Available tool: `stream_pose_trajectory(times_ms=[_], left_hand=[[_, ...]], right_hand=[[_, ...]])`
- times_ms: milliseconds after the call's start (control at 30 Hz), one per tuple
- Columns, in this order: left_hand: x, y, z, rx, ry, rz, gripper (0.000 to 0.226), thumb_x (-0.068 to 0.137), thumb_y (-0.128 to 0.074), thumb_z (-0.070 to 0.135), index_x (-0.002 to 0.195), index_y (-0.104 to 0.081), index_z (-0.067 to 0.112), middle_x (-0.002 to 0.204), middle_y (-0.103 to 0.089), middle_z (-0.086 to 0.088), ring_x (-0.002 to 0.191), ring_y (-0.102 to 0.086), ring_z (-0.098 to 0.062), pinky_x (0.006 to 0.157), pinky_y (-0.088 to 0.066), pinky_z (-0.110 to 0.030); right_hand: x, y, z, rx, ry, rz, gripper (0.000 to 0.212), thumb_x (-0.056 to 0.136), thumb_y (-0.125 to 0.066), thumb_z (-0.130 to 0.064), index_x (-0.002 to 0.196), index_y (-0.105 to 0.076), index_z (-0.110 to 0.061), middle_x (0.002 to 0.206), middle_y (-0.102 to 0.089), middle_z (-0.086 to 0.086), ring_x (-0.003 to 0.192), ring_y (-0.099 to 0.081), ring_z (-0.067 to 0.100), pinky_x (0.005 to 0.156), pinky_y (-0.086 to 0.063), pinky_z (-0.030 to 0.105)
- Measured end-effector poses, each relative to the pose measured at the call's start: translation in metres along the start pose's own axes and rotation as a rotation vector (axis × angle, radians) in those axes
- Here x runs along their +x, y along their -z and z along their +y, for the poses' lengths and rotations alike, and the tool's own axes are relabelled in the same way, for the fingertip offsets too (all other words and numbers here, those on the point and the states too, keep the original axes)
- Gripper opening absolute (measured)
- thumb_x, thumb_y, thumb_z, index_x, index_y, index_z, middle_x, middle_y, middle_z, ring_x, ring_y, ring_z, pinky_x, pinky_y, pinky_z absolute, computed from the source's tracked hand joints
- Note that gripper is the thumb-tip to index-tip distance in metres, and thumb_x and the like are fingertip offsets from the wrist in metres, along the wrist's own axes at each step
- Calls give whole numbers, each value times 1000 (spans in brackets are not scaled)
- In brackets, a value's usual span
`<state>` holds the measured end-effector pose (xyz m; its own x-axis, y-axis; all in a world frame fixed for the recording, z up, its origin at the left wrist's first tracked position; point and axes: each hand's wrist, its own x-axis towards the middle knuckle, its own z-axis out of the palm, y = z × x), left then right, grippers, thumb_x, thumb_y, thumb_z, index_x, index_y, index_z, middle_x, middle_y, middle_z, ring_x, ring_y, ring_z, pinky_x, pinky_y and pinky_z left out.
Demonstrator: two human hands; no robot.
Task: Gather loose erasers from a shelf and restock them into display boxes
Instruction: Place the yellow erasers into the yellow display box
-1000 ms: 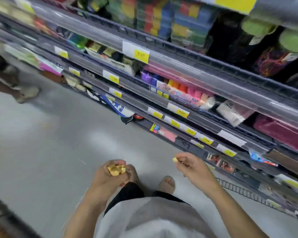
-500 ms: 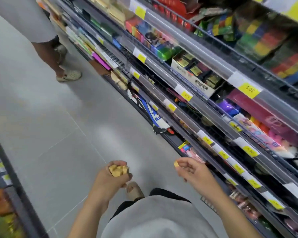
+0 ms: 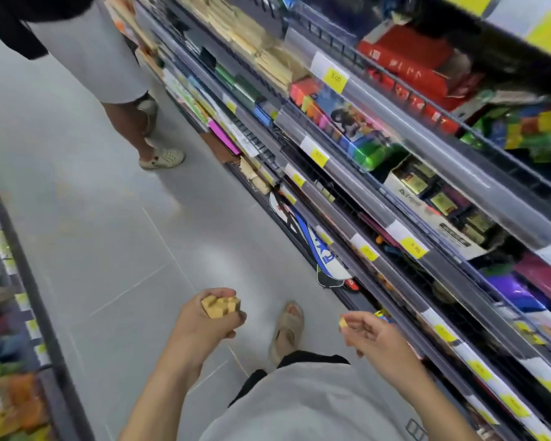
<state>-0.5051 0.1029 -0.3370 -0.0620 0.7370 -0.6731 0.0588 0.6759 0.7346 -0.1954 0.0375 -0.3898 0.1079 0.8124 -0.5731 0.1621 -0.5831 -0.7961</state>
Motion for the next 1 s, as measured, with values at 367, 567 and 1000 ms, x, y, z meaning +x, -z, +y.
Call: stream_pose_trajectory(times_ms=[367, 567, 1000], left_hand=[[96, 12, 87, 29, -50, 54, 39, 71, -86, 8, 105, -75, 24, 92, -79, -3, 81, -73, -18, 64, -57, -23], [153, 8, 174, 73, -156, -65, 38, 71, -87, 1, 102, -76, 22, 86, -78, -6, 69, -70, -15, 59, -57, -26], [189, -68, 385, 309, -592, -681, 47, 55, -89, 36, 100, -77, 35, 82, -79, 4, 66, -69, -6, 59, -54, -17]], right_hand=[[133, -18, -155, -23, 196, -126, 17, 94, -69, -21, 109, -73, -28, 100, -75, -8, 84, -66, 2, 78, -49, 24], [155, -19, -232, 12, 370, -11, 21, 91, -74, -24, 108, -74, -36, 105, -73, -12, 96, -69, 7, 83, -55, 23], [112, -3, -321, 80, 539, 455, 37, 84, -79, -9, 109, -72, -36, 108, -65, -8, 101, -68, 16, 87, -54, 24]])
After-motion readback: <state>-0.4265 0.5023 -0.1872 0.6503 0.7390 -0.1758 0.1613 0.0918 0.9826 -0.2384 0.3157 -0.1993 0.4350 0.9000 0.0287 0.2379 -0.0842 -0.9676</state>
